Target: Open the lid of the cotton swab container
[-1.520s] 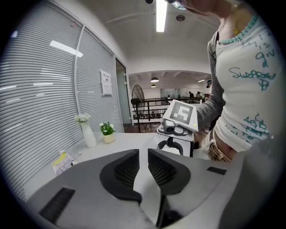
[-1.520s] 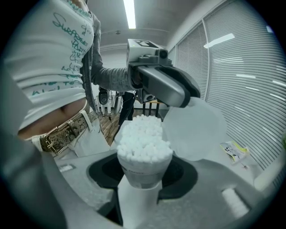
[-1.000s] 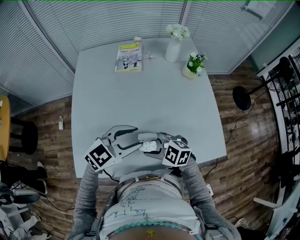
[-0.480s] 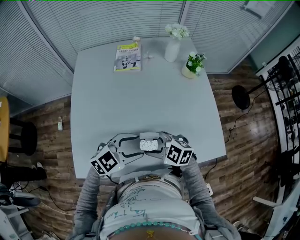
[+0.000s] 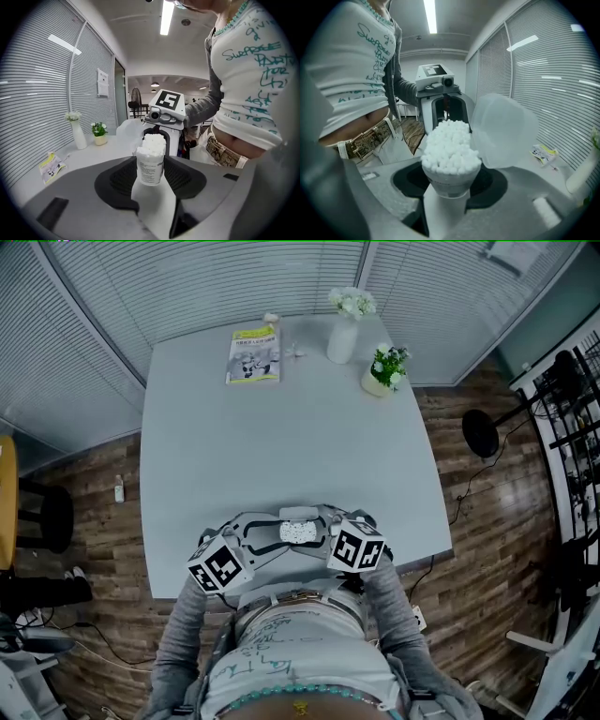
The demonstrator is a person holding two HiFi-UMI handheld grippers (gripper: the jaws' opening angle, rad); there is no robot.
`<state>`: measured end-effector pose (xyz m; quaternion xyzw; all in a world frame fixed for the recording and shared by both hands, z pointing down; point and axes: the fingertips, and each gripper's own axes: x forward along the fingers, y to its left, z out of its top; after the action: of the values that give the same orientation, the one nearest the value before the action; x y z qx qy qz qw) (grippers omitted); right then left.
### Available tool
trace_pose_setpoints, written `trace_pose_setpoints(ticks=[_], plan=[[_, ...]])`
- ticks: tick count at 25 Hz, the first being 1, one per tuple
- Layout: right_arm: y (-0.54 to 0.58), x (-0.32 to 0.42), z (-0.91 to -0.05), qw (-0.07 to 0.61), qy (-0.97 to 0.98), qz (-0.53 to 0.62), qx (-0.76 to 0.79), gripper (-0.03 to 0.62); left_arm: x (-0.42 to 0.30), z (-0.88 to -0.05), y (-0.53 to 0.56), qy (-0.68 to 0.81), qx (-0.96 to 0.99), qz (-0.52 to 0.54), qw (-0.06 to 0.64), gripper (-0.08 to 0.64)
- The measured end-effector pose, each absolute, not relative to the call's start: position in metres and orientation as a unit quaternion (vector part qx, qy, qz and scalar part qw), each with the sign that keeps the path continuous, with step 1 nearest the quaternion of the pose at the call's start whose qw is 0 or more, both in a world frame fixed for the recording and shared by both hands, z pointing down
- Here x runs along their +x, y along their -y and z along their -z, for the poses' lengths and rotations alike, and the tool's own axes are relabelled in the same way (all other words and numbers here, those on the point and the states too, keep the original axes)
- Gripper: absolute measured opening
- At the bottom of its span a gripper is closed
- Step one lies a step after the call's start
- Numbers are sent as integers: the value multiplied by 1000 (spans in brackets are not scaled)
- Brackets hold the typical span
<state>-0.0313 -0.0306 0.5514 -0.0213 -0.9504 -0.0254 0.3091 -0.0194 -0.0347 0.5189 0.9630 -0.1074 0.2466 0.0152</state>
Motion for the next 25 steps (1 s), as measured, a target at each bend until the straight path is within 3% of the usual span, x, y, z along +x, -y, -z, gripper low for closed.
trace_pose_setpoints(ticks=[25], plan=[[40,-24,-543,276,961,5,20,219,-22,-520,38,130,970,-202,34,170]])
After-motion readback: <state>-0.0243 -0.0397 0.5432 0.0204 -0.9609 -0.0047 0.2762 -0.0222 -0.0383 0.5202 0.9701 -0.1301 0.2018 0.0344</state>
